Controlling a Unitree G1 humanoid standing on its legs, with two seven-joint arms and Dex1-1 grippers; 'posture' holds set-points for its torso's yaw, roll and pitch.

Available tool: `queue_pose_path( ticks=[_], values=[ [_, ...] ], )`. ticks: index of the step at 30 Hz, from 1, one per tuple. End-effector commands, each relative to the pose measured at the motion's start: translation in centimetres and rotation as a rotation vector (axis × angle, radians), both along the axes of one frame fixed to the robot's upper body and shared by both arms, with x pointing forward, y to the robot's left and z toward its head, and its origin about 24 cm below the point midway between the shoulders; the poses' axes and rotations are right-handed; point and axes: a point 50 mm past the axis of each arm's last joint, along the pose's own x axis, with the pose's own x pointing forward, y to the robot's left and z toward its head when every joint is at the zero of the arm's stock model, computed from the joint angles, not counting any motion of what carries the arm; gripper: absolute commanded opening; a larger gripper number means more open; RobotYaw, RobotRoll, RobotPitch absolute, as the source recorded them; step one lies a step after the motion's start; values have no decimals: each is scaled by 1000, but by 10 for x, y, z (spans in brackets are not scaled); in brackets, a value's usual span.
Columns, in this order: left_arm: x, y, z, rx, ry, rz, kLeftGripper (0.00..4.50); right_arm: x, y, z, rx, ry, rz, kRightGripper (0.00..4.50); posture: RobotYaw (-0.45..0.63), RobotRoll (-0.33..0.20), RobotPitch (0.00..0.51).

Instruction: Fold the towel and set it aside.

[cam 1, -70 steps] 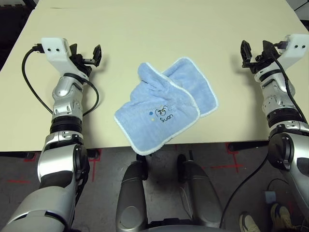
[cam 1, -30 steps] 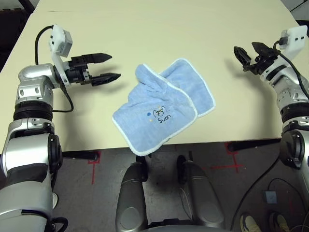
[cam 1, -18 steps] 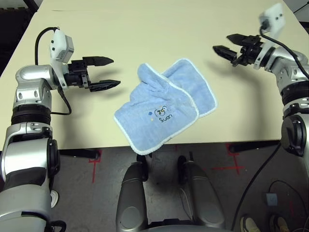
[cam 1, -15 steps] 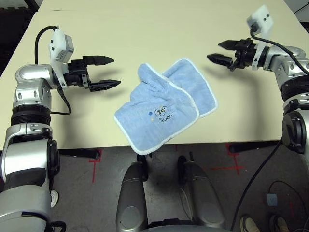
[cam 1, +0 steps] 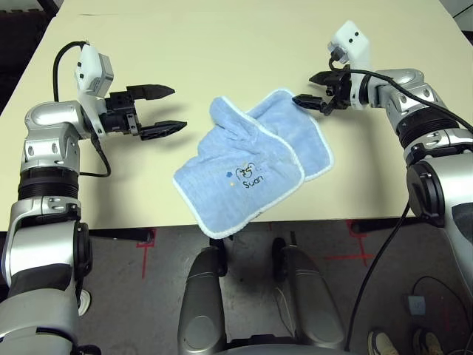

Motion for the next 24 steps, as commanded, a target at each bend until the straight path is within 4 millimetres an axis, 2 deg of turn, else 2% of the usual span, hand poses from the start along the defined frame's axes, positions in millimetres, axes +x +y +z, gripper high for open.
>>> queue_pose_path(
  ticks=[1,14,24],
  values=[
    [-6,0,-4,-13,5,-5,4483,1,1,2,13,-28,-17,4500,63,0,394],
    [-15,-2,-3,-13,18,-2,4483,4,19,1,9,-42,0,4500,99,0,434],
    [-18,-3,-1,-12,16,3,4483,2,12,-17,-168,47,7,4500,118,0,443]
  ],
)
